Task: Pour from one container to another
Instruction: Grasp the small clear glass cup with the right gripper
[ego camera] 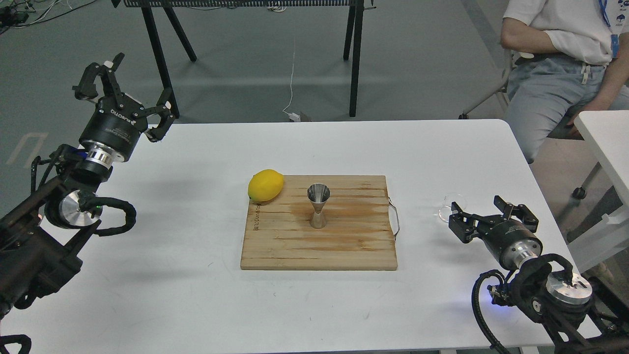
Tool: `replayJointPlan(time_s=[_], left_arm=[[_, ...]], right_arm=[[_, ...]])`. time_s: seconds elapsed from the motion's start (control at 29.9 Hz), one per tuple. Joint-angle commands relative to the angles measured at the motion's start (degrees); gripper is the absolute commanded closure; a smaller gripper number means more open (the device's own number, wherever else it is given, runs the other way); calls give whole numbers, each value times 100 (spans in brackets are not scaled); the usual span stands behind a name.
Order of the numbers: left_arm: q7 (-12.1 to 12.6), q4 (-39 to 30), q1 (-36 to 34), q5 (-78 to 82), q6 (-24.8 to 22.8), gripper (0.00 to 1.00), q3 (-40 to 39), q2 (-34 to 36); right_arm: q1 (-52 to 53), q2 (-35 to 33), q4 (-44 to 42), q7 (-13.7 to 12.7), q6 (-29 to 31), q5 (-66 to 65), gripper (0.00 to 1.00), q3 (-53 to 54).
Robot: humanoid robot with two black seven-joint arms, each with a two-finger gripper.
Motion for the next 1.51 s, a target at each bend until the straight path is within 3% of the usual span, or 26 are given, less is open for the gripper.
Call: replayJointPlan(time_s=[0.0,1.07,1.47], left_arm=[[0,9,9,0,13,0,9,-1],[0,53,27,35,30,0,70,-211],[0,62,9,35,48,0,70,-265]], right_arm=[[96,19,-44,-1,-298,-47,2,-56],[1115,440,-1758,-53,9,-143,4,-715],[1273,458,-1829,-62,115,-152,9,-715]])
